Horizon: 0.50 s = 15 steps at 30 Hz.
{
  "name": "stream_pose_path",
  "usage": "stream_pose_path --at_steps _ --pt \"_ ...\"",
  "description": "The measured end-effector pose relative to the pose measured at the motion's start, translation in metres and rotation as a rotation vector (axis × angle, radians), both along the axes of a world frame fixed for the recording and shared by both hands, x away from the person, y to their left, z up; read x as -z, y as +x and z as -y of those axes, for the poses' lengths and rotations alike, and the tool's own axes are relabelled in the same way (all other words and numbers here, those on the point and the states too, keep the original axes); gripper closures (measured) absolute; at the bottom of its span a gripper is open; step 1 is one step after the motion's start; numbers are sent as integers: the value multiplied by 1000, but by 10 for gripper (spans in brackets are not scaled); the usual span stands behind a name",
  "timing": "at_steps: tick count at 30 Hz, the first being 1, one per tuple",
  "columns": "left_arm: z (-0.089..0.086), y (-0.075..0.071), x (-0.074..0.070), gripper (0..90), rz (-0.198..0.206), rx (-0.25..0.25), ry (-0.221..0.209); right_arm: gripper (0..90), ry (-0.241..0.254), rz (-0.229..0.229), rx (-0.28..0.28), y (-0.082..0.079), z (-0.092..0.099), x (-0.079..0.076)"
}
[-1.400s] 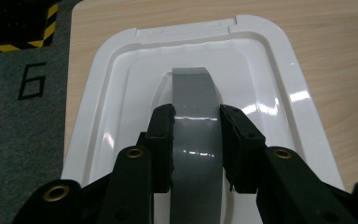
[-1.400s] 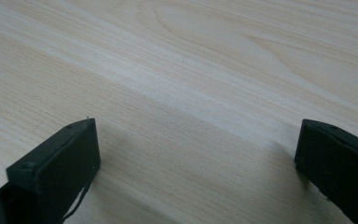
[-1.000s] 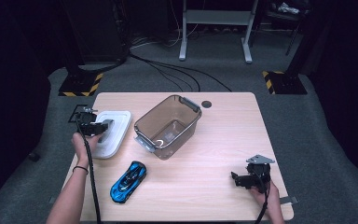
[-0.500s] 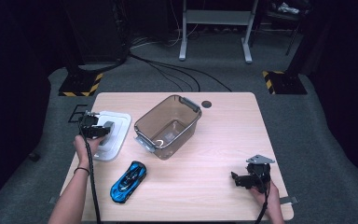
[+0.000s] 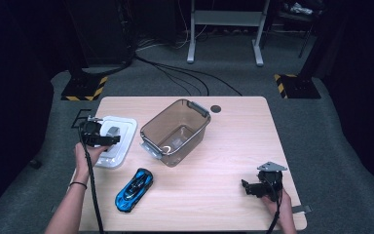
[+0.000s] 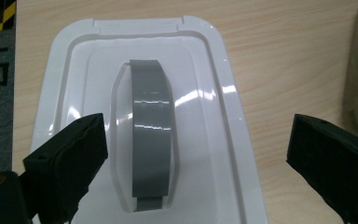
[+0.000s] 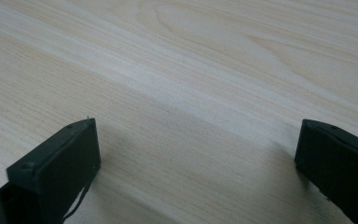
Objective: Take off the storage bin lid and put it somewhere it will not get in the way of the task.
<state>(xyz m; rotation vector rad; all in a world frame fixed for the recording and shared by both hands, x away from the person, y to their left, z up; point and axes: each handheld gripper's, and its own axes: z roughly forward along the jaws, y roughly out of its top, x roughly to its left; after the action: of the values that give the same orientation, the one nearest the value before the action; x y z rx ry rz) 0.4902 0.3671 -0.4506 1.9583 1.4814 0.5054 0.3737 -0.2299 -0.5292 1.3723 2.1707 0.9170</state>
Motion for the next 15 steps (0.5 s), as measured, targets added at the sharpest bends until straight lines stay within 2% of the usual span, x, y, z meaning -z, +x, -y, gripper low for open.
stream_pose_path --at_steps 4,6,15 --pt "4 -11 -4 0 -1 30 10 0 -7 0 -8 -1 1 0" --pt "8 -21 -5 0 7 51 4 0 -5 -3 -6 -1 1 0" --pt "18 -43 -10 0 33 99 5 0 -4 -3 -5 -1 0 0"
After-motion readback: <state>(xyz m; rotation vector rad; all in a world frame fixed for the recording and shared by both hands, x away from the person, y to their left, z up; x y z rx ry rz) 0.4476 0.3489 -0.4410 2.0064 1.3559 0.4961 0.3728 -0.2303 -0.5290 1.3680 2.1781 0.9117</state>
